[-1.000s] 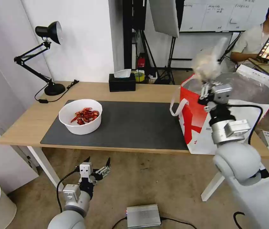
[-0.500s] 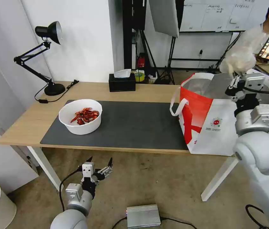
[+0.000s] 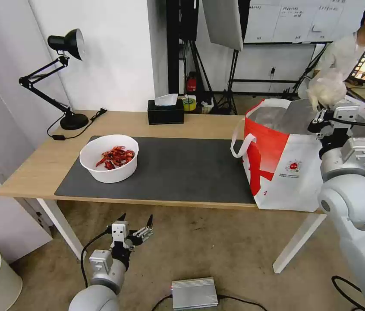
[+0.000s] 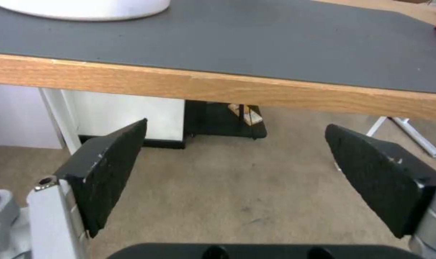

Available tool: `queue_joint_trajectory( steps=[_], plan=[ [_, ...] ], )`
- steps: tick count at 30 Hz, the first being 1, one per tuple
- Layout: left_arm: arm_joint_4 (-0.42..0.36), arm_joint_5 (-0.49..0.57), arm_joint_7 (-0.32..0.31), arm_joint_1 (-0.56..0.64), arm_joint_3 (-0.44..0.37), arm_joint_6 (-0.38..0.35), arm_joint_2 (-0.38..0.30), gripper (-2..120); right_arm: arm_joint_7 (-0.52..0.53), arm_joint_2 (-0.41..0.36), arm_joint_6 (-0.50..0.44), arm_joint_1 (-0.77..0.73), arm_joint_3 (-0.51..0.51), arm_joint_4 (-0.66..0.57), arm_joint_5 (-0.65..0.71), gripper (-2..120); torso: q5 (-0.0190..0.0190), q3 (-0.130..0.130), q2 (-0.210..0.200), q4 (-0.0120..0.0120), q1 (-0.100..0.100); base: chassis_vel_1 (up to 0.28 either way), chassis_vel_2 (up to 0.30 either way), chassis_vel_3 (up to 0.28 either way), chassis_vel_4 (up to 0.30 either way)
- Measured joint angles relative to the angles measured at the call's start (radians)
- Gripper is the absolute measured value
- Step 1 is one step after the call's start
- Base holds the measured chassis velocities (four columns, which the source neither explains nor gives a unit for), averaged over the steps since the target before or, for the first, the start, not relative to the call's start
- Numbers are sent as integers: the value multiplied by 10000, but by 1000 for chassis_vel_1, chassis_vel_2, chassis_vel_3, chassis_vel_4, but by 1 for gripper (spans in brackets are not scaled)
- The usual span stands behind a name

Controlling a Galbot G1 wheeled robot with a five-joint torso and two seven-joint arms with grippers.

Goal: Pick up the trash from the table and place it into the takeout bag.

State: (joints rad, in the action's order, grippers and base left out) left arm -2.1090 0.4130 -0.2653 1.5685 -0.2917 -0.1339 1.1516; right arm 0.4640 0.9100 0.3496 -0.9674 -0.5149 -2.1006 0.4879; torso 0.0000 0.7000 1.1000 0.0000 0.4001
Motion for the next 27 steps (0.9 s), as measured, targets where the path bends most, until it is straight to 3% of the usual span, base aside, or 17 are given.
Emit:
queue_joint_trajectory(
  steps=[6,9,12,17,21,27],
  plan=[
    [19,0,6,-5,28,0,13,100,168,-3,474,10,2,-290,852,31,-1,0,0,0,0,0,0,0,0],
    [20,-1,6,-2,30,0,20,100,199,-3,509,36,11,-301,939,39,-1,1,0,0,0,0,0,0,0],
    [17,-3,9,33,-1,0,18,100,233,2,544,104,57,-312,987,56,-1,0,0,0,0,0,0,0,0],
    [12,-5,11,39,-14,0,16,100,242,-12,563,127,75,-312,991,70,-1,0,-1,0,0,0,0,0,0],
    [12,-15,12,40,19,0,34,100,255,-31,591,128,77,-311,994,89,0,0,-1,0,0,0,0,0,0],
    [12,-28,13,49,35,3,45,100,255,-62,591,127,75,-306,964,100,0,0,-1,0,0,0,0,0,0]
  ],
)
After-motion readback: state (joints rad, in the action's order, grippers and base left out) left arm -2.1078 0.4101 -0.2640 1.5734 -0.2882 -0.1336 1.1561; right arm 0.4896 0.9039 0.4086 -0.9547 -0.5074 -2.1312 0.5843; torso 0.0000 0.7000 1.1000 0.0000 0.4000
